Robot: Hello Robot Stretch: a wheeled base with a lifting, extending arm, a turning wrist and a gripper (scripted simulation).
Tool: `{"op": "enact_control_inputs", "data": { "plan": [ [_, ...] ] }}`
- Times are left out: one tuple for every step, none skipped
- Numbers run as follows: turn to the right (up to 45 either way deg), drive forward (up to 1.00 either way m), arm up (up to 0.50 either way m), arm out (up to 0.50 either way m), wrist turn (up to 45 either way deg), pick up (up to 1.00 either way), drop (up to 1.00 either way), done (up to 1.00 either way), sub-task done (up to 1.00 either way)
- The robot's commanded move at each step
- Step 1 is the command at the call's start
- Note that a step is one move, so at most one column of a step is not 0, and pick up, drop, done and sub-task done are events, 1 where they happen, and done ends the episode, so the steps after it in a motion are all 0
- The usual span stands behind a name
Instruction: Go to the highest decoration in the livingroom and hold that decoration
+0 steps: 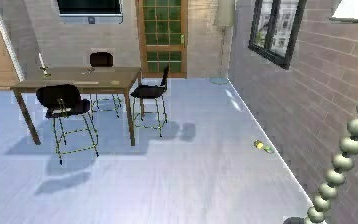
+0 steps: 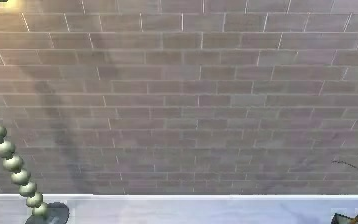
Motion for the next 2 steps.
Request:
{"op": "enact_control_inputs", "data": {
  "plan": [
    [0.0,1.0,0.0,0.0,0.0,0.0,0.0,0.0,0.0],
    [6.0,0.0,0.0,0.0,0.0,0.0,0.0,0.0,0.0]
  ]
}}
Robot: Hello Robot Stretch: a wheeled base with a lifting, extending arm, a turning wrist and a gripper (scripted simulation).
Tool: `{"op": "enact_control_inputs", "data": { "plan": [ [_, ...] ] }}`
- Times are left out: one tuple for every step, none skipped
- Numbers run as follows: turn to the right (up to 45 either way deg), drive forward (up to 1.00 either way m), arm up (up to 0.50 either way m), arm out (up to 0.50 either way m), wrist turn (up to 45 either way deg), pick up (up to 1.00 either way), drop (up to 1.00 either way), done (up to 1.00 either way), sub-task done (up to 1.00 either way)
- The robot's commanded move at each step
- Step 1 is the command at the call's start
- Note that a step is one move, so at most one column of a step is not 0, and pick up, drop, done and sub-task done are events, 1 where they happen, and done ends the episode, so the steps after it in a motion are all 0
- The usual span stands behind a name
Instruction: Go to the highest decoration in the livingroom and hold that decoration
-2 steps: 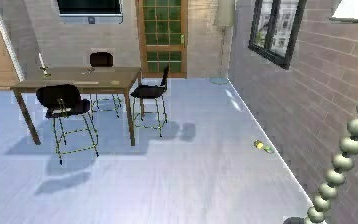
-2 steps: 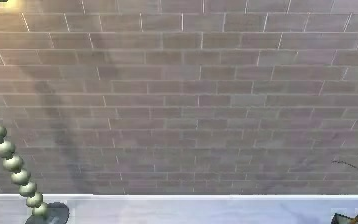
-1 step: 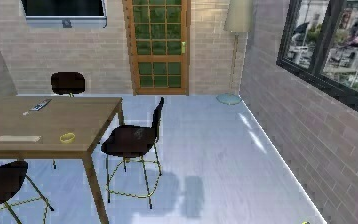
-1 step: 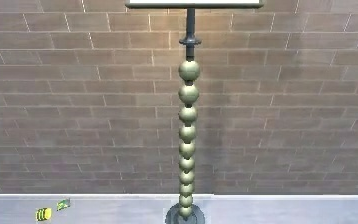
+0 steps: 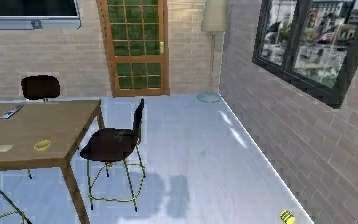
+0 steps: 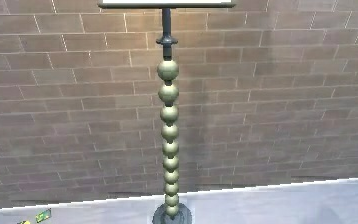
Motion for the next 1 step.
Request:
{"op": "enact_control_inputs", "data": {
  "plan": [
    [0.0,0.2,0.0,0.0,0.0,0.0,0.0,0.0,0.0]
  ]
}}
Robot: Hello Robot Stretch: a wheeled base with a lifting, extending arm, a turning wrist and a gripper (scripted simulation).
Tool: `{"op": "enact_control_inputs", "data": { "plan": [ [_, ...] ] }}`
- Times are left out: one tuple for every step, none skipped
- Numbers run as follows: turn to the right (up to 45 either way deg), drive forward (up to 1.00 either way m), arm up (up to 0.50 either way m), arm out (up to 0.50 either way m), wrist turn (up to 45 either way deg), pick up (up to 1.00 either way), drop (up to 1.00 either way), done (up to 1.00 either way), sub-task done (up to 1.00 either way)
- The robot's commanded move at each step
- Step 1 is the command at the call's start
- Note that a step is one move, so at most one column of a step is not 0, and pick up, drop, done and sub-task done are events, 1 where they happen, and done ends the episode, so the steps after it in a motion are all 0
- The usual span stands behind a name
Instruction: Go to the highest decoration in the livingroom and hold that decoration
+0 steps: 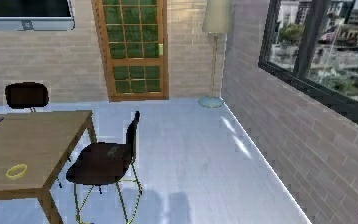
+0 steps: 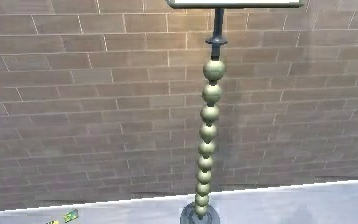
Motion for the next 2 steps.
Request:
{"op": "enact_control_inputs", "data": {
  "plan": [
    [15.0,0.0,0.0,0.0,0.0,0.0,0.0,0.0,0.0],
    [0.0,0.8,0.0,0.0,0.0,0.0,0.0,0.0,0.0]
  ]
}}
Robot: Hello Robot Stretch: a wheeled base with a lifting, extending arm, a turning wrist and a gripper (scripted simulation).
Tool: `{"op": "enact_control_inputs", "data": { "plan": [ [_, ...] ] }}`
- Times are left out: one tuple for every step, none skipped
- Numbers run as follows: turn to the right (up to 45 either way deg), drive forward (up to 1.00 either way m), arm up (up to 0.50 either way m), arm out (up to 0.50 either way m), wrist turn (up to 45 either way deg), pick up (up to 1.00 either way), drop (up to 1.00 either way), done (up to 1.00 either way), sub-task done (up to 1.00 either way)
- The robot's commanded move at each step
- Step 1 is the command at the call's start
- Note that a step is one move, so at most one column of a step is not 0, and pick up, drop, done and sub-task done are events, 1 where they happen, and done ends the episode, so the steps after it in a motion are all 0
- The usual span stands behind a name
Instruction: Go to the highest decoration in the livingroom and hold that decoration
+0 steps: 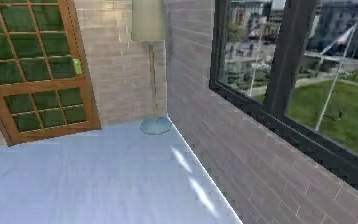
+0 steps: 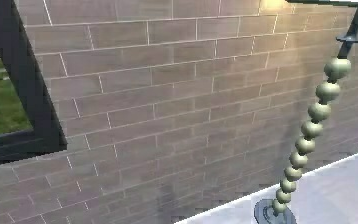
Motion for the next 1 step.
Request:
{"op": "enact_control_inputs", "data": {
  "plan": [
    [-18.0,0.0,0.0,0.0,0.0,0.0,0.0,0.0,0.0]
  ]
}}
